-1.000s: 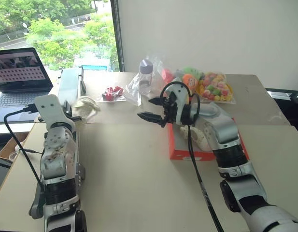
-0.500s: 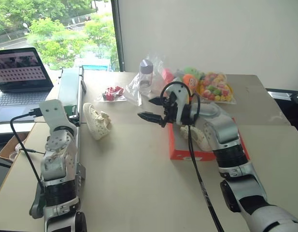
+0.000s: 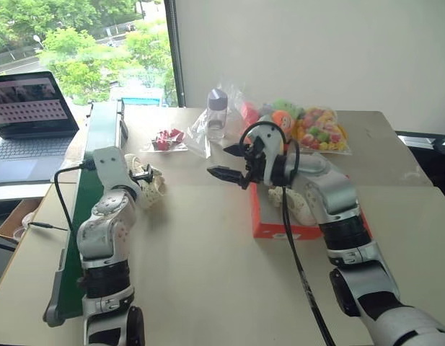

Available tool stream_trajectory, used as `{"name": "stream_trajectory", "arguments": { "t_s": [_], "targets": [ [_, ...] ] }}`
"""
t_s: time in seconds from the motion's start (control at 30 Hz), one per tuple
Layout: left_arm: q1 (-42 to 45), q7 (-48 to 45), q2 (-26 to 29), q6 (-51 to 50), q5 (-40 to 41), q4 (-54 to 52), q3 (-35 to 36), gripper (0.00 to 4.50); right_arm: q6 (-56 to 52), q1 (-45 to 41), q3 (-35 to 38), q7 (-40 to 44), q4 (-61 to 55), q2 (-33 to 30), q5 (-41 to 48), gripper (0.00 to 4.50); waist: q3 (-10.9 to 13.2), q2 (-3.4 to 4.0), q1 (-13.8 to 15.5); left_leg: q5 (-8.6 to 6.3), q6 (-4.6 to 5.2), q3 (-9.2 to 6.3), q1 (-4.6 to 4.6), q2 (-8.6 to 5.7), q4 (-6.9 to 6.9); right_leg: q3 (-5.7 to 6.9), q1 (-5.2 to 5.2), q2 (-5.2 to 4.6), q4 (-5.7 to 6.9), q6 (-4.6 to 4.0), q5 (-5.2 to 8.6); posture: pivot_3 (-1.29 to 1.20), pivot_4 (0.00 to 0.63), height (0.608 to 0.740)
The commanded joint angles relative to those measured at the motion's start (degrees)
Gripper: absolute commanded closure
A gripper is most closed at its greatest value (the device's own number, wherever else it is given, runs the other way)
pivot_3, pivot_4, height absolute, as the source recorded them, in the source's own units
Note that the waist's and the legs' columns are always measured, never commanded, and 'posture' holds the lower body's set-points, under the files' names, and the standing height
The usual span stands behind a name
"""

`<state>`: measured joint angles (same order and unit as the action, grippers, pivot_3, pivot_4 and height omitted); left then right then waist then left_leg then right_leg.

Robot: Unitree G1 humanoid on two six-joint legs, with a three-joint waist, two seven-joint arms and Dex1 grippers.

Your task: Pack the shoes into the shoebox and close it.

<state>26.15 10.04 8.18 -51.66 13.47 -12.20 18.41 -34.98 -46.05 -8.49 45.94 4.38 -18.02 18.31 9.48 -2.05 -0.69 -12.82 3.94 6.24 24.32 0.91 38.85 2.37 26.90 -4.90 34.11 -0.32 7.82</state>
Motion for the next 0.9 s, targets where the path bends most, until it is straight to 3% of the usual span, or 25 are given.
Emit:
{"name": "stream_trajectory", "arguments": {
  "t_s": [0.03,0.5,0.6,0.77,0.9],
  "targets": [
    [1.8,3.05,-1.6,-1.34,-0.56,-0.8,1.41,0.06,0.12,0.18,1.11,-0.35,-2.8,-0.74,0.4,0.0,0.0,0.0,0.01,0.0,0.0,0.0,-0.01,0.0,0.0,0.0,0.0,0.0,0.0,0.0,0.0,0.0,0.15,0.74],
    [2.28,5.11,-7.53,-3.59,2.9,8.3,7.21,0.06,-0.17,0.0,1.27,-1.12,-3.42,-1.17,0.65,0.0,0.0,-0.01,0.03,0.0,0.01,-0.01,-0.01,-0.01,0.02,-0.01,-0.01,-0.01,0.01,0.0,0.0,0.0,0.15,0.74],
    [2.3,4.03,-8.04,-2.75,4.26,8.96,7.41,0.8,-0.22,0.03,1.31,-1.24,-3.59,-1.24,0.67,0.0,0.0,-0.01,0.02,0.0,0.01,-0.01,-0.02,-0.01,0.02,-0.01,-0.02,-0.01,0.01,0.0,0.0,0.0,0.15,0.74],
    [2.22,3.66,-7.92,-1.35,4.49,8.92,7.09,2.7,-0.45,0.42,1.32,-1.38,-4.14,-1.55,0.66,0.0,0.0,-0.01,0.09,0.0,0.01,-0.02,-0.02,0.0,0.02,-0.01,-0.02,-0.01,0.02,-0.01,-0.01,0.0,0.15,0.74],
    [2.51,3.54,-7.74,-0.17,4.67,8.89,7.19,3.55,-0.63,0.56,1.36,-1.5,-4.37,-1.68,0.73,0.0,0.0,-0.01,0.31,0.0,0.01,-0.02,0.0,-0.02,0.04,0.0,-0.03,-0.03,0.0,0.0,-0.01,0.0,0.15,0.74]
  ]
}}
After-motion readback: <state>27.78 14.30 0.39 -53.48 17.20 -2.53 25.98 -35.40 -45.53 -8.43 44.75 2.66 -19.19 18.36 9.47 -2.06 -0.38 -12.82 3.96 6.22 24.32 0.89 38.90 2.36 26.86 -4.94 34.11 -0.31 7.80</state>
